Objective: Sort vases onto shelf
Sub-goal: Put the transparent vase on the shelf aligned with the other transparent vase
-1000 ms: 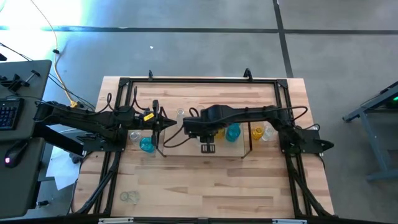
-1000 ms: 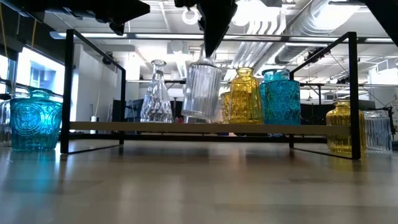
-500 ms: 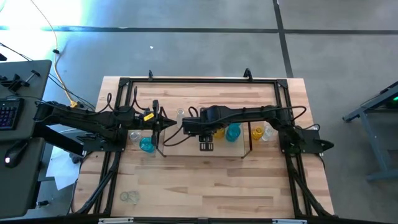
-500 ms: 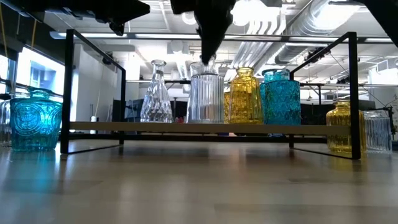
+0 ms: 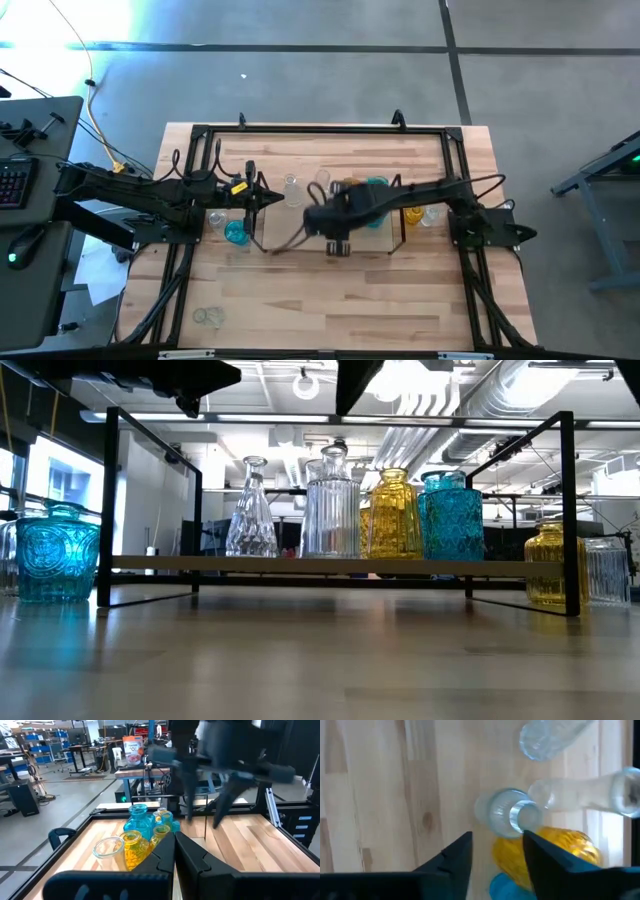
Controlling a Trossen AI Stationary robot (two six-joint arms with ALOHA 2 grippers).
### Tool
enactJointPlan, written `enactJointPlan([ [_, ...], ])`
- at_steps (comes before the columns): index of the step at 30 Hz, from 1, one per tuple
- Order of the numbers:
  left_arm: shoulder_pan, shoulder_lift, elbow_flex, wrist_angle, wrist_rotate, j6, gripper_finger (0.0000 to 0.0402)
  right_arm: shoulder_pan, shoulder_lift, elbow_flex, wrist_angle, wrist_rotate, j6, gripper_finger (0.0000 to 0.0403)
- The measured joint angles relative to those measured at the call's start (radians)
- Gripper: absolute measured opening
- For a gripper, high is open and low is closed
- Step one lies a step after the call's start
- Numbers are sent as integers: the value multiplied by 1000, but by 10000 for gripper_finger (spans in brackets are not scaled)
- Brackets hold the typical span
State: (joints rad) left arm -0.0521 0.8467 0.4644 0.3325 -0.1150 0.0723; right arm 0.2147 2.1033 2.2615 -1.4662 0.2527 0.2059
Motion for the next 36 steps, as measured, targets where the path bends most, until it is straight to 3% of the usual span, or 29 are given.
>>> enactJointPlan([
  [6,0,0,0,-2,0,-3,0,59,1,-196,165,-73,34,24],
  [8,0,0,0,-2,0,-8,0,61,2,-264,230,-83,46,8],
  [13,0,0,0,-1,0,-16,0,52,2,-390,352,-63,96,25],
  [19,0,0,0,-4,0,-17,0,25,2,-461,378,32,155,3],
  [36,0,0,0,-16,0,-17,0,-31,2,-472,411,157,181,0],
])
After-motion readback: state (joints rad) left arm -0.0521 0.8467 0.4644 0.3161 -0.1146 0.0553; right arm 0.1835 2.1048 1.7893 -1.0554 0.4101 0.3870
